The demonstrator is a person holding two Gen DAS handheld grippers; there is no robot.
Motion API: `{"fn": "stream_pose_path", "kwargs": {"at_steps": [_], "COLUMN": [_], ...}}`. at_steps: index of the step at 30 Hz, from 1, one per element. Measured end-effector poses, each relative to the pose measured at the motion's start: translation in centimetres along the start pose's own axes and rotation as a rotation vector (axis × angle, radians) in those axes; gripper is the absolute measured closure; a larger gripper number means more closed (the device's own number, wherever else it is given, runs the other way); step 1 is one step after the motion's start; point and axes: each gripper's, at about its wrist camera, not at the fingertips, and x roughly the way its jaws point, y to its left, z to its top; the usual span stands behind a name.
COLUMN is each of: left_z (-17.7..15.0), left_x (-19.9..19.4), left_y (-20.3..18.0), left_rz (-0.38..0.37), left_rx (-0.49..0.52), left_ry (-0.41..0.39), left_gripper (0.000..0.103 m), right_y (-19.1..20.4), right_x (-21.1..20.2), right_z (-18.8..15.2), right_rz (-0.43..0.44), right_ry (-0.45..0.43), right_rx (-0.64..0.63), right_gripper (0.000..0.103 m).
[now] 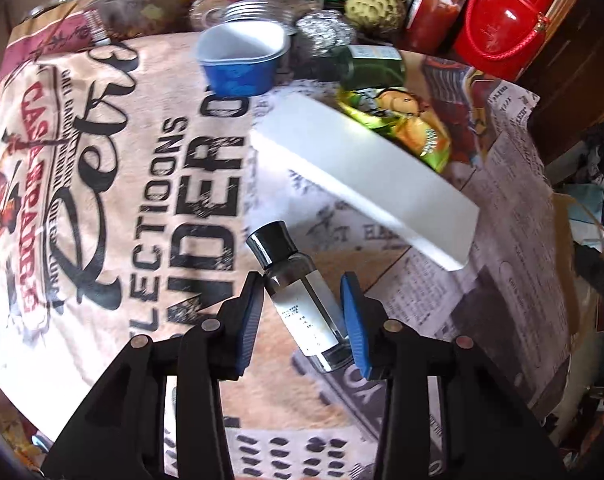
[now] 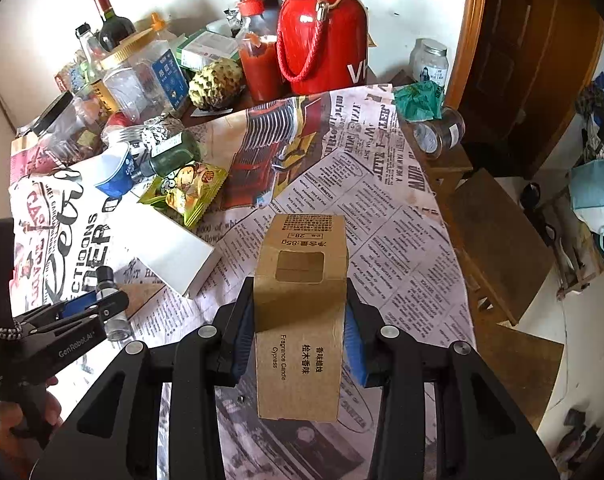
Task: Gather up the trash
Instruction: 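Grasp the small glass bottle with black cap with the left gripper, then carry glass bottle and brown box down toward the white bucket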
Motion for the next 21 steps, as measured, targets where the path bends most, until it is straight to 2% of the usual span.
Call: {"fn": "stream_pose_path", "kwargs": {"at_steps": [7,10,16,21], "left_z": [-0.7,-0.9,-1.5,-2.2], "left_x": [-0.4,-1.8,-8.3,-14.1], "left_y": [0.3,0.5,-0.1,-2.4], "left_rz": [0.056,0.036,0.016,-0.002], "left_rx": [-0.001,-0.026,-0.049,-0.090], "left_ry": [-0.027,-0.043,-0.181,-0.317], "left_gripper": [0.072,0.076,0.076,0.076], "right_y": [-0.6,-0.9,-1.7,-2.6], "right_x": [-2.4,-4.2,-6.8,-9.5], "right_z": [-0.1,-0.2,-0.4,-0.4], "right_rz": [0.018,0.030,0.065,0.120], "right_ry": [-0.036,-0.073,-0.128,-0.188], "right_rx": [-0.004,-0.026,-0.061,-0.104], "right_gripper": [0.067,0.067,0.067,0.067]}}
